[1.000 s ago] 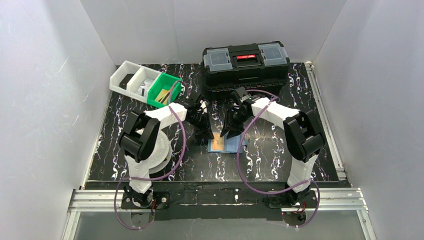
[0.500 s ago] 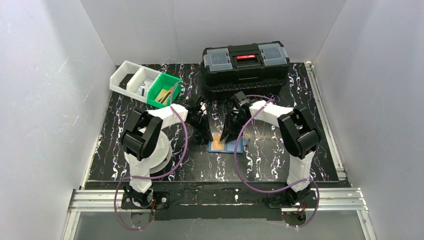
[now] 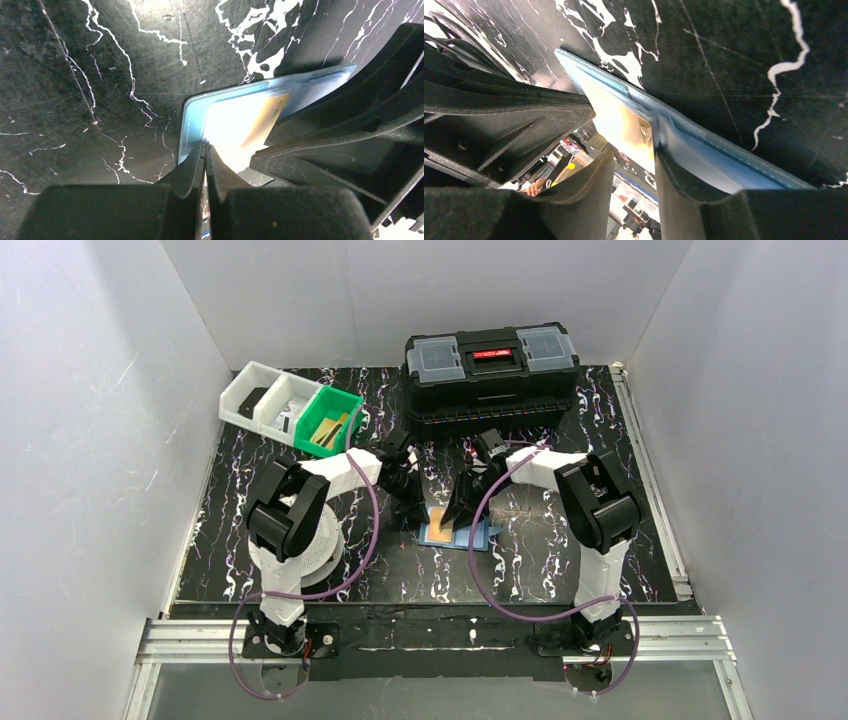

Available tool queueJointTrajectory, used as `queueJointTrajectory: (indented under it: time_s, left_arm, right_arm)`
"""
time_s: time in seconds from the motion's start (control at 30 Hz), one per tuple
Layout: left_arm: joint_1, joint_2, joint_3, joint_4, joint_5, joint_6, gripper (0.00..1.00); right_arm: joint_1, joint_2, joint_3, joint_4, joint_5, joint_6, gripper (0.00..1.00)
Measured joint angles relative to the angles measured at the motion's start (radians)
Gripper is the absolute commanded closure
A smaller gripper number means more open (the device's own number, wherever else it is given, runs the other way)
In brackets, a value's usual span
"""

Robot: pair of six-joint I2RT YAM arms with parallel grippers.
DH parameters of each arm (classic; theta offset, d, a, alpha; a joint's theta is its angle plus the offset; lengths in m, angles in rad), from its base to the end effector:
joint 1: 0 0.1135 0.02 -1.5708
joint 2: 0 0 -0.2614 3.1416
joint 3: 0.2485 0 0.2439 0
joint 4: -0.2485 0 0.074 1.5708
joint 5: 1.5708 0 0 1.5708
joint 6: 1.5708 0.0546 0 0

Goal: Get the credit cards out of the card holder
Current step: Remove the credit card from the card holder.

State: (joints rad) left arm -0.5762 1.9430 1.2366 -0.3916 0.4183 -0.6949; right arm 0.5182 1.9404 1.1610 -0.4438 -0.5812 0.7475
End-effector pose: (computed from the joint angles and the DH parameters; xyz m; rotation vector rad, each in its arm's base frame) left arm 0.3152 -0.2312 0.1389 -0.0237 2.8745 -0.9009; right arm 0.3027 0.2071 0.1213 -0.1807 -2.9016 -1.0016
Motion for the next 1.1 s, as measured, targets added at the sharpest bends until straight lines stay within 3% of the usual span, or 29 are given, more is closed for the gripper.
queueJointTrajectory:
  time_s: [0.43, 0.77, 1.1]
  left_arm:
    - [-0.023, -0.001, 0.008, -0.020, -0.071, -0.084, 0.98]
    - [-0.024, -0.018, -0.029, 0.020, -0.079, -0.152, 1.00]
    - [-0.024, -0.024, -0.040, 0.028, -0.090, -0.182, 1.00]
  right_arm:
    - [-0.070, -0.011, -0.143, 0.207, -0.167, 0.074, 0.58]
    - [-0.095, -0.038, -0.235, 0.360, -0.200, 0.098, 0.79]
    - [-0.102, -0.048, -0.243, 0.356, -0.175, 0.098, 0.99]
